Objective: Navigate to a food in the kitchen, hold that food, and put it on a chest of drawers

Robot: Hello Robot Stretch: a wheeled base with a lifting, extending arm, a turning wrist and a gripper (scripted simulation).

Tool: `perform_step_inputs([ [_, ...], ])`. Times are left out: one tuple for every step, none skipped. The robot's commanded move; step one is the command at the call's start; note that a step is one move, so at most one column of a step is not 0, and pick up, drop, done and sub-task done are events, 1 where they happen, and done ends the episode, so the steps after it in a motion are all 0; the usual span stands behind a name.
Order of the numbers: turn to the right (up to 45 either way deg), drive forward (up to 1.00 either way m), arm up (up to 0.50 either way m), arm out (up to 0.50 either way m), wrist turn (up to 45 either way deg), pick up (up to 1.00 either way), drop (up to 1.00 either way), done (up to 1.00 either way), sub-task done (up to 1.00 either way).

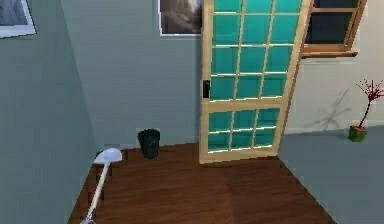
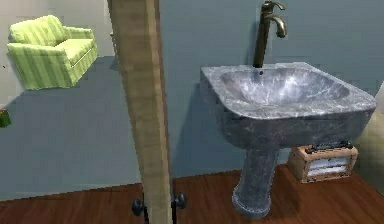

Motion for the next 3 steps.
perform_step_inputs([
  [0.0,0.10,0.00,0.00,0.0,0.00,0.00,0.00,0.00],
  [-9.0,0.00,0.00,0.00,0.0,0.00,0.00,0.00,0.00],
  [0.0,0.30,0.00,0.00,0.0,0.00,0.00,0.00,0.00],
])
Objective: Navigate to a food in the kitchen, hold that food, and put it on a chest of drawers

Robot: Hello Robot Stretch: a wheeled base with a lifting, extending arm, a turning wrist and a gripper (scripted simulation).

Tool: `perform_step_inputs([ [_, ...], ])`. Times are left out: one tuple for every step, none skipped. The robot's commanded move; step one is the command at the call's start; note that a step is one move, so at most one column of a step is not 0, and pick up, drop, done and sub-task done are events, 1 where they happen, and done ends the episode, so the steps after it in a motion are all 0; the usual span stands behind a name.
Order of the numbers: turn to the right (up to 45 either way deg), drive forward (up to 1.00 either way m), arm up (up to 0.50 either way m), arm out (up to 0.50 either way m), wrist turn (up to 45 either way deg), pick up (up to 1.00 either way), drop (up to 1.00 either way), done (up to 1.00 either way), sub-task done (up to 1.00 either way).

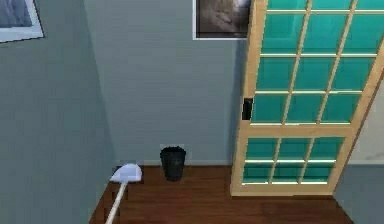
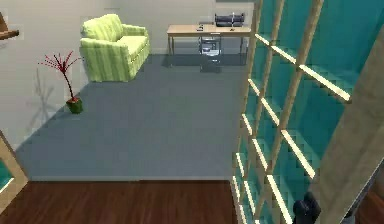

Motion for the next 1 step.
perform_step_inputs([
  [45.0,0.00,0.00,0.00,0.0,0.00,0.00,0.00,0.00],
])
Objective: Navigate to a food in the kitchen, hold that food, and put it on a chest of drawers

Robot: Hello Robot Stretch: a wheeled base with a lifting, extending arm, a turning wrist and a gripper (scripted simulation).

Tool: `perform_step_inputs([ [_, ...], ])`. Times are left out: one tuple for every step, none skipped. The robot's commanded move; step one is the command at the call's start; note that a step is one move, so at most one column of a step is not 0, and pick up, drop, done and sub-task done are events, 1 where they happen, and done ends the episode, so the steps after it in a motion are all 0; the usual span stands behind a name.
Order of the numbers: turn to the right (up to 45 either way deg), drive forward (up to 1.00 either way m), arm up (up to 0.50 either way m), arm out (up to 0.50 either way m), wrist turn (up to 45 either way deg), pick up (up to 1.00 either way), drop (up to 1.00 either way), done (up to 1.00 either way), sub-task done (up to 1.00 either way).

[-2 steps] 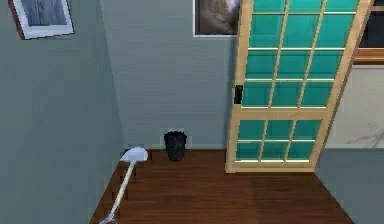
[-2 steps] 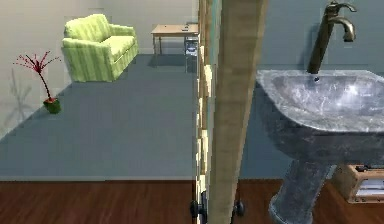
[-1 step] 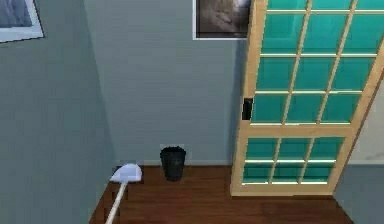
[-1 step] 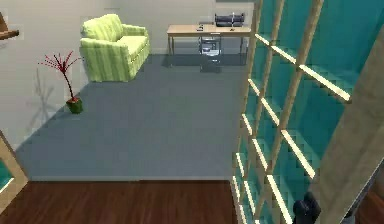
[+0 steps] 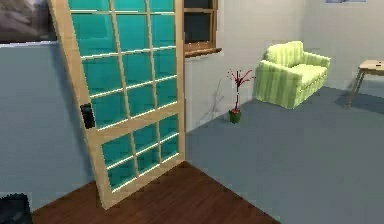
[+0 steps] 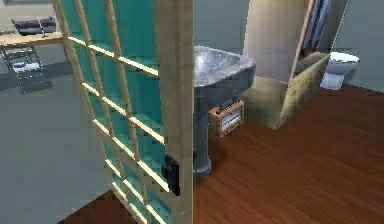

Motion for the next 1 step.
perform_step_inputs([
  [39.0,0.00,0.00,0.00,0.0,0.00,0.00,0.00,0.00],
])
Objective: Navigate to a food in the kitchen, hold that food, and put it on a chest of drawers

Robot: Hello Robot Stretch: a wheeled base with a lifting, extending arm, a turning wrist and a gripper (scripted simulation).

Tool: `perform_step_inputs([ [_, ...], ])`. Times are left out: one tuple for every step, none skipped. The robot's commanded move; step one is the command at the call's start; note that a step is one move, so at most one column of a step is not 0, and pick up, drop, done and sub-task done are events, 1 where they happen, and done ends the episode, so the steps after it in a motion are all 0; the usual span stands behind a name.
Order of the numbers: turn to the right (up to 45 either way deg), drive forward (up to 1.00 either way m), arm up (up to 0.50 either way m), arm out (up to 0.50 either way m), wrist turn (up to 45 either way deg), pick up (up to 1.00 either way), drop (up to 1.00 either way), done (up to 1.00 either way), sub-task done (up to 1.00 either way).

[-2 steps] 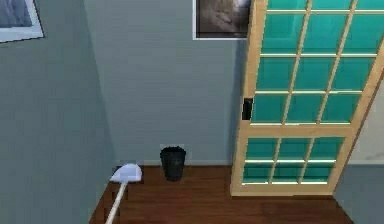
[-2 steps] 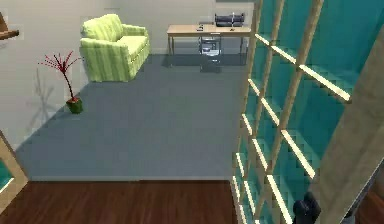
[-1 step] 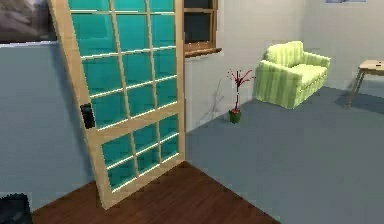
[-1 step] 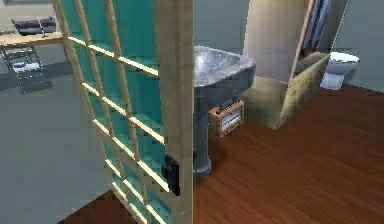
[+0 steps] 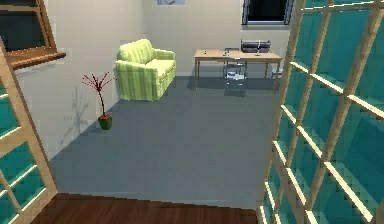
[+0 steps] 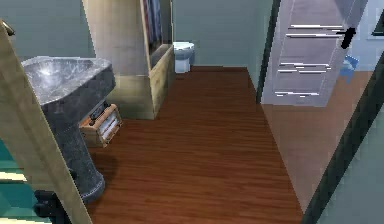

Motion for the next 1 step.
perform_step_inputs([
  [3.0,0.00,0.00,0.00,0.0,0.00,0.00,0.00,0.00],
])
